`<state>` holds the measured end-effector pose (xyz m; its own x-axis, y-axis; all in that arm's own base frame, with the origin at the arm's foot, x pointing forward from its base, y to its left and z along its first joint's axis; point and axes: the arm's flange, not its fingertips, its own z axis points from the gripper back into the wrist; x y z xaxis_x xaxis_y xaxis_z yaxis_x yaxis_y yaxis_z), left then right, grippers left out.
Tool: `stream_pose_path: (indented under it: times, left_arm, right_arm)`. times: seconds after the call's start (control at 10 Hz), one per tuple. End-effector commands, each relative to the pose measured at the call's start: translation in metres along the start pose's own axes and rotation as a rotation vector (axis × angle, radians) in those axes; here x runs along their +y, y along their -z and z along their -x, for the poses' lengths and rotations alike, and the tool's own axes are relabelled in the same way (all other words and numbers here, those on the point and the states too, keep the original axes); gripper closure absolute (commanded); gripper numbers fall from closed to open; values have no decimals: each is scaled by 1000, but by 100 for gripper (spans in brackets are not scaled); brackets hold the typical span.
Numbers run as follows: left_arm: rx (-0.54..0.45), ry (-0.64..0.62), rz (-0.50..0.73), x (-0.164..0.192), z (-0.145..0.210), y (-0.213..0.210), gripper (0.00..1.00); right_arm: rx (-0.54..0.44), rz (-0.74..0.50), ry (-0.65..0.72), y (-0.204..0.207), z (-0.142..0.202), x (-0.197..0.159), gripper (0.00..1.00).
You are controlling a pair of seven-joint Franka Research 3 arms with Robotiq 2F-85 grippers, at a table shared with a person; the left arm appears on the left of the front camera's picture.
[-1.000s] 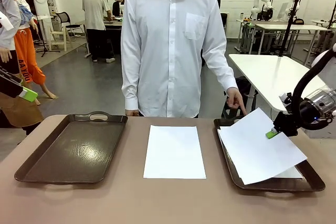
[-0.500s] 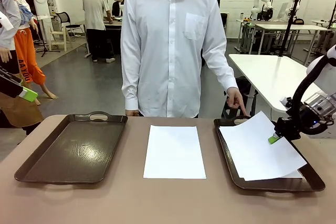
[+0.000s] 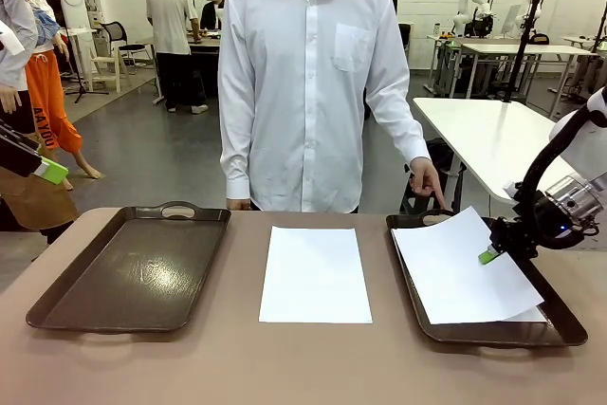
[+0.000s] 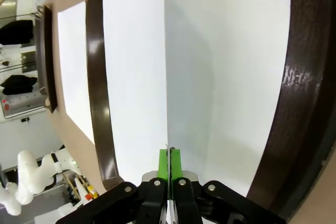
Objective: Sort the A4 documents.
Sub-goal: Place the A4 Paper in the designated Handle tray.
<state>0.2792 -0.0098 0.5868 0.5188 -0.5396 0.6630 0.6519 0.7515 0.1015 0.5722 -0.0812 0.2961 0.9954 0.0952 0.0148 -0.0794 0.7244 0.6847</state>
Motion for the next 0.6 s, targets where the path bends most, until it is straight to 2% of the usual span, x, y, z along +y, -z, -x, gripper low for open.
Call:
stream_pose_path:
  times: [0.0, 0.1, 0.2, 0.5]
  left_arm:
    - [1, -1, 0, 1, 0, 0, 0]
    - [1, -1, 0, 1, 0, 0, 0]
    - [1, -1, 0, 1, 0, 0, 0]
    - [1, -1, 0, 1, 0, 0, 0]
  right_arm:
    - [-32, 13, 44, -2, 0, 3, 89]
    - [-35, 21, 46, -3, 0, 3, 84]
    - [-36, 34, 50, -4, 0, 3, 73]
    - [-29, 91, 56, -10, 1, 5, 50]
